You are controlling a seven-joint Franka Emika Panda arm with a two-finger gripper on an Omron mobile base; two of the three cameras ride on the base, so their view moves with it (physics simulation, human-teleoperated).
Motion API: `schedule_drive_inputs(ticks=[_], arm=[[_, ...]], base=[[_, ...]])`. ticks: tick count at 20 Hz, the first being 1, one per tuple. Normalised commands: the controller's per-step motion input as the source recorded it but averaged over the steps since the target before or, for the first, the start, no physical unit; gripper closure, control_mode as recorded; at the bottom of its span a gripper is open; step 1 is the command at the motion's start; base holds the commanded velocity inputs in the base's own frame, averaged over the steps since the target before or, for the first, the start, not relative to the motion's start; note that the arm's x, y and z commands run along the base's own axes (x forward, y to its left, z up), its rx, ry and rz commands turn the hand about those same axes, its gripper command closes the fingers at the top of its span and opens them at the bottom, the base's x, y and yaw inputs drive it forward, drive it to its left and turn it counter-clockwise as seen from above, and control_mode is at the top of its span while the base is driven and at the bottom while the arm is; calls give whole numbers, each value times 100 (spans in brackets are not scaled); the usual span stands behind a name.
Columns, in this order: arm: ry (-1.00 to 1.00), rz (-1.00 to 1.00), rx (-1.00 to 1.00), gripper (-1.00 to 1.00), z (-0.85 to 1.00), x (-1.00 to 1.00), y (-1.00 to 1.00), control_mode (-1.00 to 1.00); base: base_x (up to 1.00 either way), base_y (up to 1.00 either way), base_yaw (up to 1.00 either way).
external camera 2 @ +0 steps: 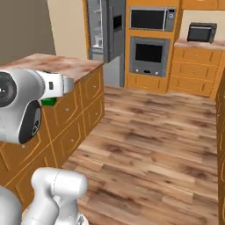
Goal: Take out the milk from the fridge and place it on the tray on the counter. Then take the sugar cube near the tray and place it in the tray.
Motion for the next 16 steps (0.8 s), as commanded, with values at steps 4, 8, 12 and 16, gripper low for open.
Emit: schedule_drive_inputs(ticks=[4,8,12,16], arm=[[0,0,0,100,0,0,0,100],[0,0,0,100,0,0,0,100],[0,0,0,100,0,0,0,100],[0,0,0,100,0,0,0,100]], base=[[79,-47,74],[81,-27,82],[70,-33,81],[83,-51,73]])
